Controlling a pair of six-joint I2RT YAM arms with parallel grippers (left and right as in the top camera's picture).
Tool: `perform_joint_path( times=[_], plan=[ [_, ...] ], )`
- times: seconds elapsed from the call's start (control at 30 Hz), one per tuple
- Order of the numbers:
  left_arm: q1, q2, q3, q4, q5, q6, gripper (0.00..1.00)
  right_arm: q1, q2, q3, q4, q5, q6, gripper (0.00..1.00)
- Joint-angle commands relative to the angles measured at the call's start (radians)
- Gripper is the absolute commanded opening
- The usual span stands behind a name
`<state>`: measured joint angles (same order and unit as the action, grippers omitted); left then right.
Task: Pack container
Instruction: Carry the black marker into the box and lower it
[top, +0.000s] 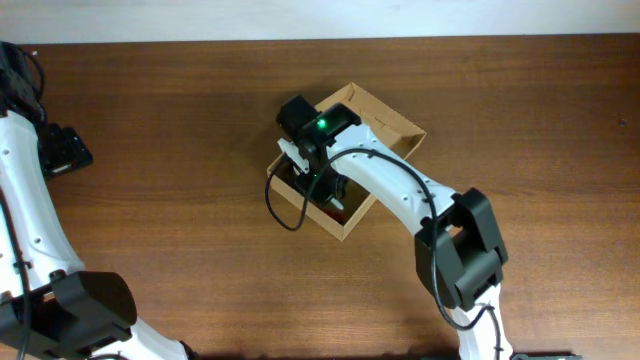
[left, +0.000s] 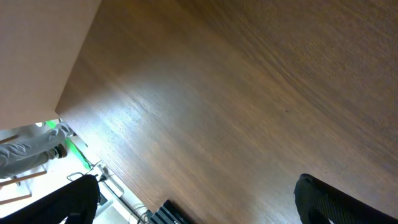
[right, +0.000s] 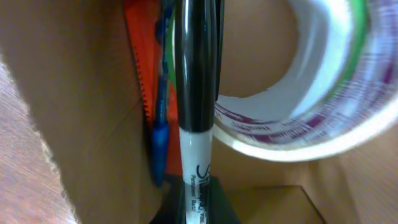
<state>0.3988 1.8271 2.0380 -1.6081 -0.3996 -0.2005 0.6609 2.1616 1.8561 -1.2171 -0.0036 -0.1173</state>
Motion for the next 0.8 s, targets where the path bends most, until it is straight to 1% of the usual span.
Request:
perform_joint_path(
  times=[0.0, 0.33, 0.77],
  plan=[
    [0.003, 0.011, -0.003, -0.001, 0.000, 0.012, 1.00, 0.001, 0.012, -0.006, 0.007, -0.026, -0.010, 0.04],
    [0.003, 0.011, -0.003, -0.001, 0.000, 0.012, 1.00, 0.003, 0.022, -0.006, 0.006, -0.058, -0.010, 0.04],
    [0.003, 0.011, -0.003, 0.000, 0.000, 0.012, 1.00, 0.063, 0.022, -0.006, -0.001, -0.068, -0.029, 0.04]
  ],
)
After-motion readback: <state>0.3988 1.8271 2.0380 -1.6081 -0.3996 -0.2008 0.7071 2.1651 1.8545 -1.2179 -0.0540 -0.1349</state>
